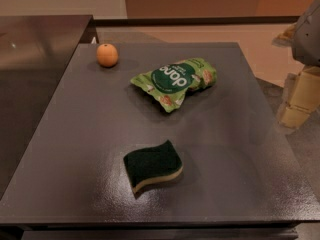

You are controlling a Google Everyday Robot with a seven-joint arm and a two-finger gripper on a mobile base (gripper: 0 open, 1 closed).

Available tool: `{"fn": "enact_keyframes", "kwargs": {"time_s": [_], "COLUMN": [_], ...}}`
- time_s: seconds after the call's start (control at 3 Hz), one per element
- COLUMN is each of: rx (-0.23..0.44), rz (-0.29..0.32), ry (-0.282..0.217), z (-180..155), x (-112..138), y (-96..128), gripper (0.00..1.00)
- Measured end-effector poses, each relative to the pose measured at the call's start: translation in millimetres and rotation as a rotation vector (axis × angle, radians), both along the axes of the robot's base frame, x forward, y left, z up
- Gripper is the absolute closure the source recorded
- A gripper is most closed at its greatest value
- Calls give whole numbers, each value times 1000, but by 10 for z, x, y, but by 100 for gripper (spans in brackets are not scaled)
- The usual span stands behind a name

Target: Move orange near green rice chip bag

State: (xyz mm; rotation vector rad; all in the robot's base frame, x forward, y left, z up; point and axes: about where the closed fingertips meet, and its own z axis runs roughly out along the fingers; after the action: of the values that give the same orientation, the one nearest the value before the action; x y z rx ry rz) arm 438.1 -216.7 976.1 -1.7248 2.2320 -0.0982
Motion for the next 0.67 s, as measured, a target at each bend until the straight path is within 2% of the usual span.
{"fn": "enact_keyframes", "kwargs": {"time_s": [0.33,0.67], "rx": [3,61], "rz": [-1,24], "ry": [-8,-14], "z": [12,2], "x": [6,138], "y": [15,266], "gripper": [0,0]}}
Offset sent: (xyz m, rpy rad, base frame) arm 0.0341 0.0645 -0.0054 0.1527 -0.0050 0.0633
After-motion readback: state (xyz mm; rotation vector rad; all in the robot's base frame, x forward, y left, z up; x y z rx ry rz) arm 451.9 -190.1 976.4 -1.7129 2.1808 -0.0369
